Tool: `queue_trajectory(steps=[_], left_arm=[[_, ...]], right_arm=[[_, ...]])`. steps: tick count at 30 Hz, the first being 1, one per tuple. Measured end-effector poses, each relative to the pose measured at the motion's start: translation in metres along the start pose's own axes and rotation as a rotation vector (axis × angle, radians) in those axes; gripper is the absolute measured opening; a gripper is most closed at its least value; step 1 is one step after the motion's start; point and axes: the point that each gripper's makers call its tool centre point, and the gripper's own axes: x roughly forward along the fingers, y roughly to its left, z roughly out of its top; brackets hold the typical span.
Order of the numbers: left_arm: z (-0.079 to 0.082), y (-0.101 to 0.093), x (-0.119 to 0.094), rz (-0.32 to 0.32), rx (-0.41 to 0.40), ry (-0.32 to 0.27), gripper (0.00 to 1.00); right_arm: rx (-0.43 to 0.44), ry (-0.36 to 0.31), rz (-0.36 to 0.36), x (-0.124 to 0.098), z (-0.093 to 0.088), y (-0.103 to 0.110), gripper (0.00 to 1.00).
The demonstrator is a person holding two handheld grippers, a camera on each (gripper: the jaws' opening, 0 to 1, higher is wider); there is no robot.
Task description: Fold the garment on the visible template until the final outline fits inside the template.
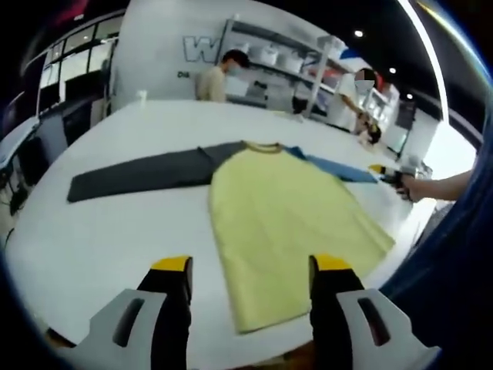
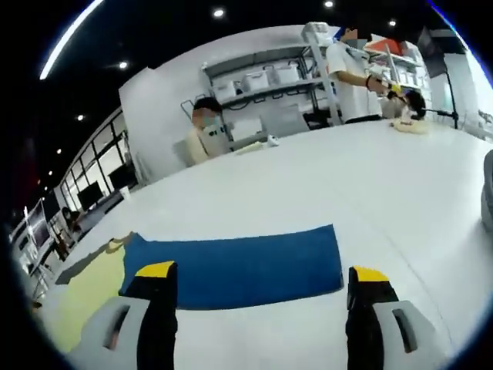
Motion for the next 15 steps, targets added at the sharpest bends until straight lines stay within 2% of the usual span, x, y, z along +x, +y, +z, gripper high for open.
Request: queue_trajectory(steps=[2,4,7,11,15], left_arm=[[-0.001,-0.002,0.001,-0.003,0.002,0.002,0.57],[-0.002,-0.001,0.001,-0.006,0.003,0.007,0.57],[-0.001,-0.002,0.001,-0.005,0.003,0.007,0.57],[-0.001,-0.002,0.000,-0.001,0.006,0.009,0.57],[-0.001,0.000,-0.002,0.006,0.014,0.012,0.56]], right_arm=[[0.050,0.003,-0.003,-0.002,-0.003,-0.002,0.87],[0.155,-0.010,-0.008,-0.006,-0.003,-0.003,0.84],[0.223,-0.005,0.000,-0.003,-0.003,-0.010,0.79],[0.194,-0.009,0.014,0.001,0.000,-0.004,0.78],[0.220,-0.024,0.024,0.006,0.004,0.000,0.77]])
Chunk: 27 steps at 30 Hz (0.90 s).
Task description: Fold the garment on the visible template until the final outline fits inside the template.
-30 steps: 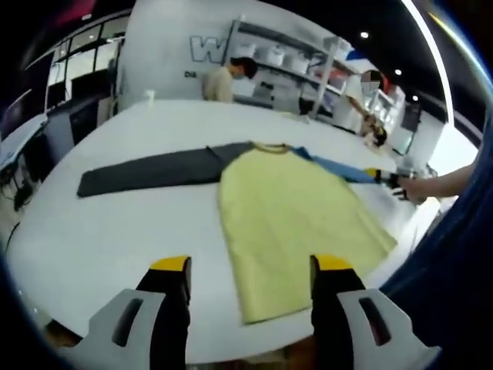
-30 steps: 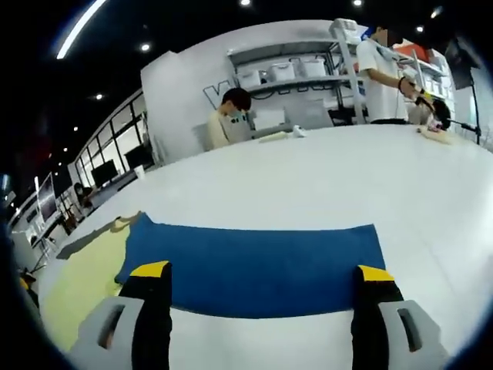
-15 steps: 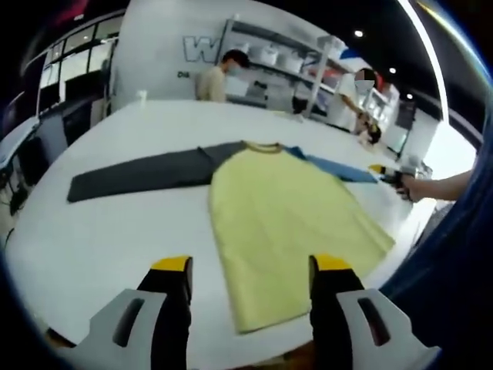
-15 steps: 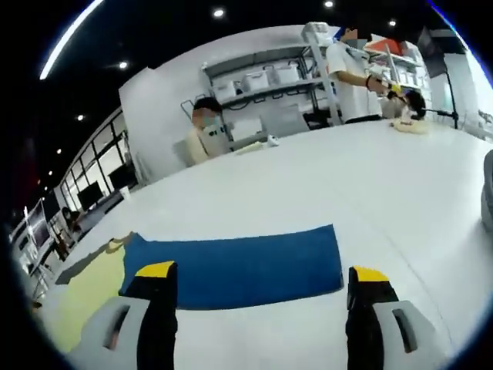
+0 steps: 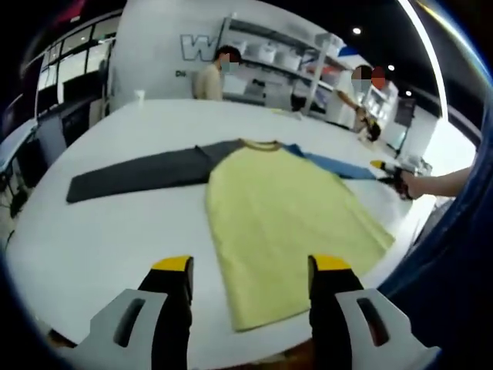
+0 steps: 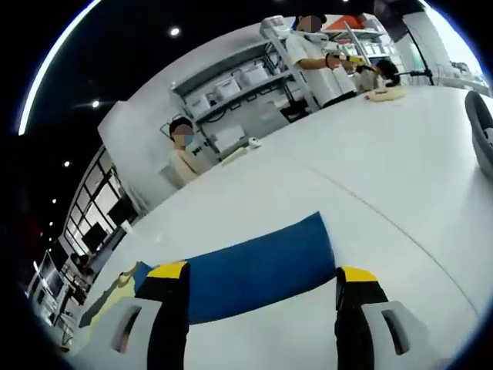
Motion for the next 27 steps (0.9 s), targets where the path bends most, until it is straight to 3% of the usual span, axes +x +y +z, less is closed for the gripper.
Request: queue_trajectory(steps=[5,8,11,20,24,27], left_arm=[[0.000,0.000,-0.002,0.009,0.006,0.000,0.56],[-0.002,-0.001,-0.004,0.014,0.013,0.005,0.56],[-0.003,-0.005,-0.007,0.019,0.017,0.011,0.56],[-0.007,-0.008,-0.005,0.018,0.013,0.021,0.55],[-0.004,-0.013,-0.001,0.008,0.020,0.022,0.55],[-0.002,-0.013,0.000,-0.001,0.036,0.023,0.55]], right_arm=[[-0.009,0.006,0.009,0.005,0.000,0.001,0.70],[-0.003,0.002,0.001,0.011,0.002,0.000,0.61],[0.069,-0.010,0.022,0.014,0.001,0.005,0.56],[0.123,0.000,0.083,0.007,-0.010,0.025,0.54],[0.145,-0.013,0.075,0.005,-0.011,0.021,0.53],[0.141,-0.048,0.031,0.010,-0.004,0.003,0.54]])
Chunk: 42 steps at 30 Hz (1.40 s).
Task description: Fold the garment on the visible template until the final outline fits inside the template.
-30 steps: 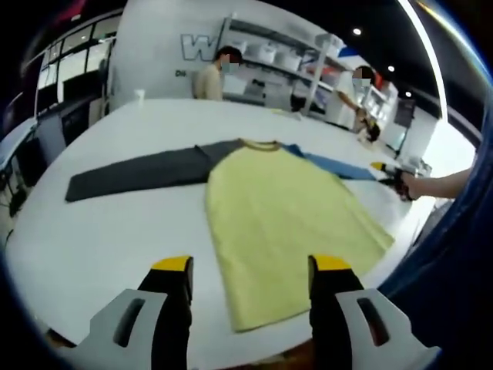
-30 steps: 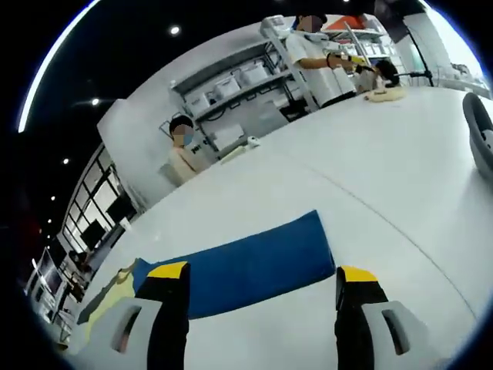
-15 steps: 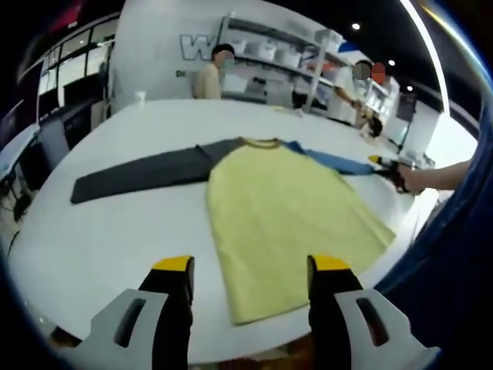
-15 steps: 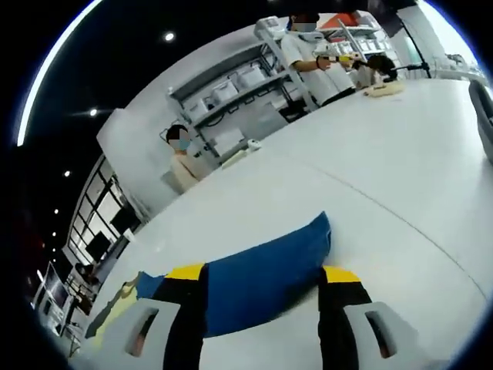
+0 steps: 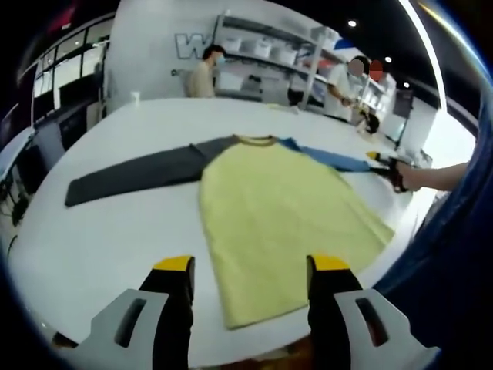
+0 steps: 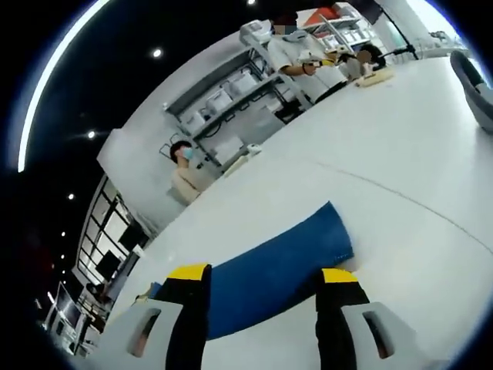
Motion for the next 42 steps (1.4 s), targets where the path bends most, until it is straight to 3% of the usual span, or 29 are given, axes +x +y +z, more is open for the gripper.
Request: queue_trajectory(steps=[4,11,19,20,22,30,37,42], left_arm=[[-0.003,0.003,-0.003,0.009,-0.005,-0.005,0.55],[-0.013,0.000,-0.012,0.027,-0.011,0.011,0.55],[-0.015,0.000,-0.014,0.035,-0.009,0.014,0.54],[-0.015,0.000,-0.014,0.036,-0.008,0.014,0.54],[-0.014,-0.001,-0.015,0.038,-0.006,0.011,0.54],[-0.014,-0.007,-0.015,0.031,-0.002,0.010,0.54],[-0.020,-0.003,-0.015,0.018,-0.004,0.001,0.54],[-0.022,-0.001,-0.013,0.004,-0.006,-0.009,0.54]], right_arm=[[0.027,-0.032,-0.041,0.004,0.008,-0.012,0.49],[0.002,-0.035,-0.108,0.002,0.010,-0.025,0.25],[-0.022,-0.044,-0.179,0.001,0.019,-0.049,0.04],[0.013,-0.054,-0.193,0.001,0.019,-0.055,0.02],[-0.001,-0.048,-0.213,0.003,0.018,-0.062,0.00],[-0.021,-0.089,-0.196,-0.001,0.028,-0.048,0.00],[-0.088,-0.155,-0.145,-0.013,0.057,-0.020,0.00],[-0.121,-0.177,-0.112,-0.023,0.065,0.000,0.00]])
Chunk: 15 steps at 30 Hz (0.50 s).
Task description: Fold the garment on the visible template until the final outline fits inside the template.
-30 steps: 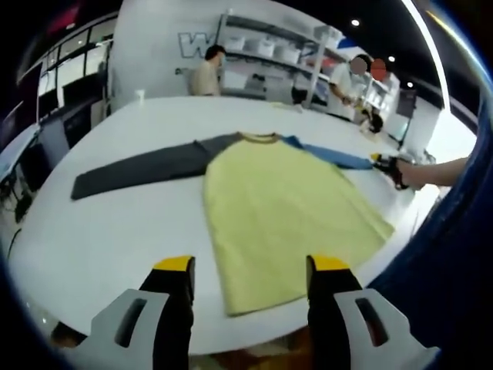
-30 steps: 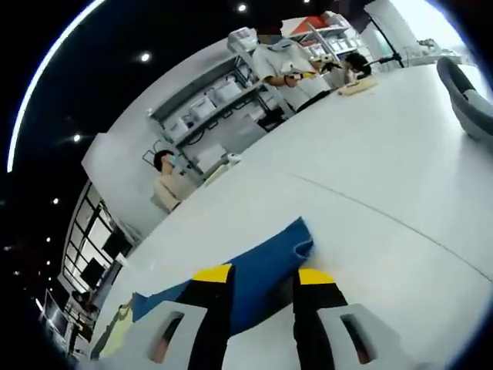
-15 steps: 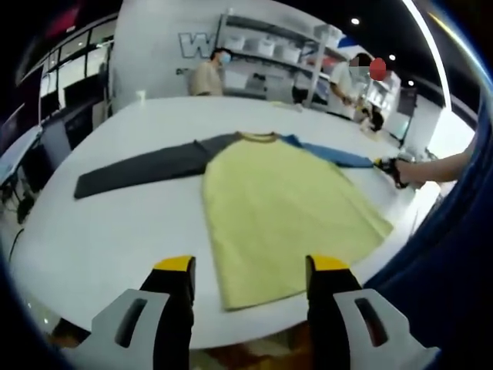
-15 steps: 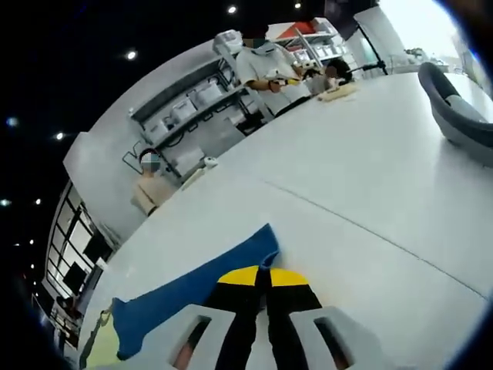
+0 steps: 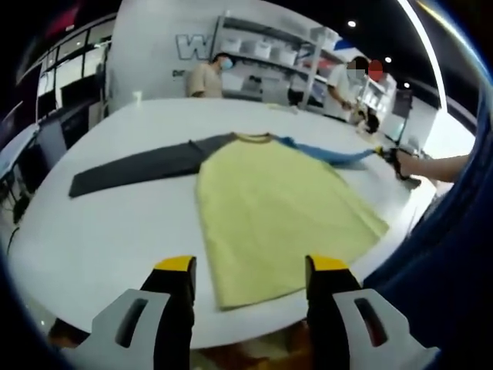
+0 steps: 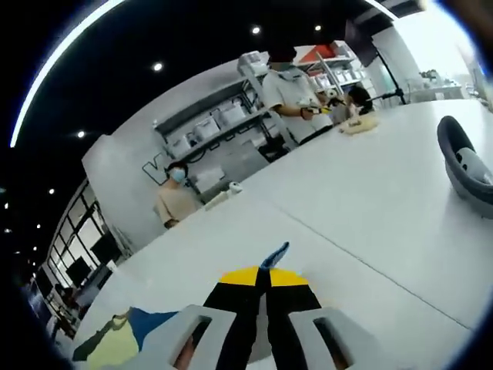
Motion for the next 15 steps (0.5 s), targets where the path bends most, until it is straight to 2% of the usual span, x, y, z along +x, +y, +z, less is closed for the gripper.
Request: queue_trajectory(steps=[2,4,7,12,14,15], left_arm=[[0.000,-0.002,-0.001,-0.004,-0.004,-0.004,0.54],[-0.002,-0.001,-0.002,-0.008,-0.005,-0.006,0.54],[-0.006,0.003,-0.004,-0.012,-0.004,-0.006,0.54],[-0.009,0.004,-0.007,-0.008,-0.016,-0.020,0.54],[-0.011,0.006,-0.009,-0.007,-0.022,-0.024,0.54],[-0.012,0.006,-0.010,-0.005,-0.025,-0.026,0.53]], right_arm=[[-0.017,-0.031,0.043,-0.008,0.010,0.018,0.00],[-0.018,-0.057,0.092,-0.005,0.019,0.029,0.00],[-0.027,-0.067,0.126,-0.005,0.024,0.044,0.00],[-0.029,-0.085,0.230,-0.007,0.032,0.089,0.00],[-0.061,-0.079,0.325,-0.010,0.030,0.126,0.00],[-0.065,-0.070,0.351,-0.008,0.029,0.133,0.00]])
